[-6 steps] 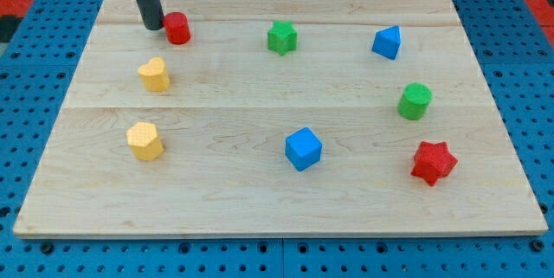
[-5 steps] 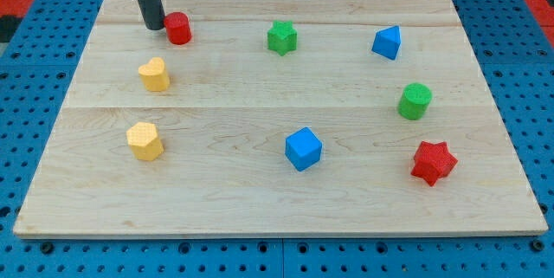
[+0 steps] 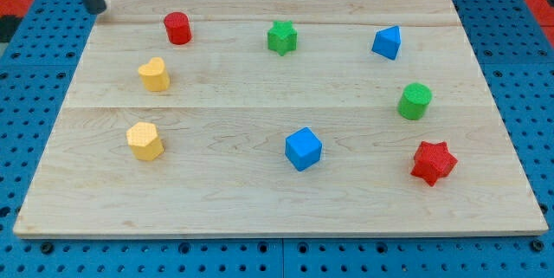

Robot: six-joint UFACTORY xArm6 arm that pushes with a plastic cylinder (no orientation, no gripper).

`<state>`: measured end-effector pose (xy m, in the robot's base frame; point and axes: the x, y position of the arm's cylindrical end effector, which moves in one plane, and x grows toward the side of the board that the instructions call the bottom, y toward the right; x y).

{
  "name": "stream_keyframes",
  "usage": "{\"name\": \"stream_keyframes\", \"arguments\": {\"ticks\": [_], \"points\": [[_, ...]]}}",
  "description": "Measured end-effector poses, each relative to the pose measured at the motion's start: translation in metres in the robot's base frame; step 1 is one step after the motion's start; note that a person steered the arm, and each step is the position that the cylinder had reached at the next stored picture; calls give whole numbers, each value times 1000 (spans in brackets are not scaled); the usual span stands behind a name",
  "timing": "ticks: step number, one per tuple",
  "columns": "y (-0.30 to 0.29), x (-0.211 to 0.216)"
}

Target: Slide the yellow hexagon right a bit

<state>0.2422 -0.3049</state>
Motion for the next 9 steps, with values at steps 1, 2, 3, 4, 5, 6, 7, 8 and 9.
{"name": "stream_keyframes", "arguments": {"ticks": [1,2,3,4,5,6,7,8,9], "points": [[0,0],[0,27],[1,81],[15,148],[44,167],[68,183],[72,202],[116,203],[169,203]]}}
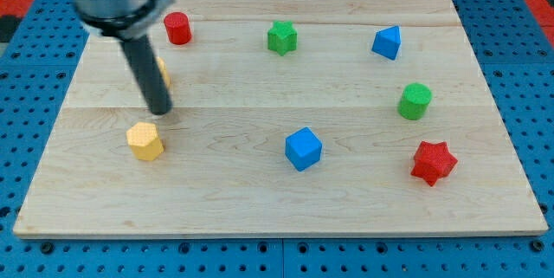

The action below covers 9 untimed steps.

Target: Slide the yellow hexagon right a bit

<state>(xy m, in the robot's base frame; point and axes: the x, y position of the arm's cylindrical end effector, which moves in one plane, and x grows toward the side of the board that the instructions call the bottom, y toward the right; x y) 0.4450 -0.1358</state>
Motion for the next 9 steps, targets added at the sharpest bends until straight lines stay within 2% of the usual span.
{"name": "stream_keyframes", "arguments": {"ticks": [1,3,4,5,7,9], "points": [[36,0],[-80,23],[-85,50],[-64,64],[-51,47],[-14,79]]}}
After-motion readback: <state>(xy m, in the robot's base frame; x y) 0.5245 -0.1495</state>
